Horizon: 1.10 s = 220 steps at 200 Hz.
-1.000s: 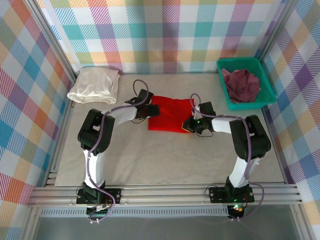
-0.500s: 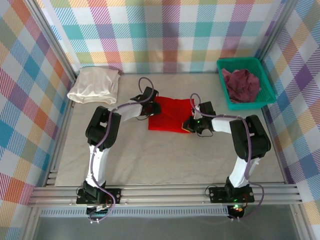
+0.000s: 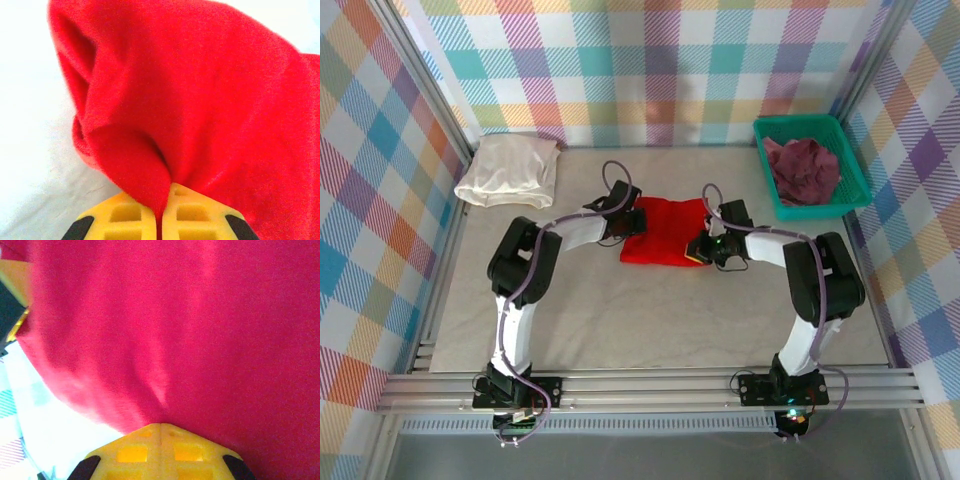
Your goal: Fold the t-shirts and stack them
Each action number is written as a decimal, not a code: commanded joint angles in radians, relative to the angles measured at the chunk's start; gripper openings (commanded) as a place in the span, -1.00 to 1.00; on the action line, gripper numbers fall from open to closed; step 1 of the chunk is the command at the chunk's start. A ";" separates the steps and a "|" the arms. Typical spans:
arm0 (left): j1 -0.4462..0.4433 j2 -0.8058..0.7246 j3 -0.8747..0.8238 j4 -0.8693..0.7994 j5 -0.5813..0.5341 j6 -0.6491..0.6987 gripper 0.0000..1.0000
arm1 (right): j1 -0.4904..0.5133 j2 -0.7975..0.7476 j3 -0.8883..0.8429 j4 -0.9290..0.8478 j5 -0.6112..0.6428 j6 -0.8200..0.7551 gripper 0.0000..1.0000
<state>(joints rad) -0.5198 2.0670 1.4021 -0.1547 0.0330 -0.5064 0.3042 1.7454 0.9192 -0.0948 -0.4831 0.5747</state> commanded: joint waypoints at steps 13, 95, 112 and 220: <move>0.091 -0.082 -0.007 -0.104 -0.084 0.128 -1.00 | -0.003 -0.217 0.042 -0.086 0.022 -0.050 -0.65; 0.144 -0.050 0.257 -0.338 -0.389 0.421 -1.00 | -0.003 -0.540 -0.172 0.018 0.263 -0.062 -0.33; 0.155 -0.027 0.346 -0.369 -0.416 0.502 -1.00 | -0.003 -0.541 -0.185 0.009 0.265 -0.066 -0.33; 0.340 0.126 0.736 -0.464 -0.329 0.711 -1.00 | -0.003 -0.515 -0.153 -0.027 0.284 -0.080 -0.33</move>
<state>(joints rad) -0.1951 2.1876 2.0853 -0.5949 -0.3222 0.1482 0.3042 1.2167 0.7330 -0.0982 -0.2047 0.5106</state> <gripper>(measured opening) 0.066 0.335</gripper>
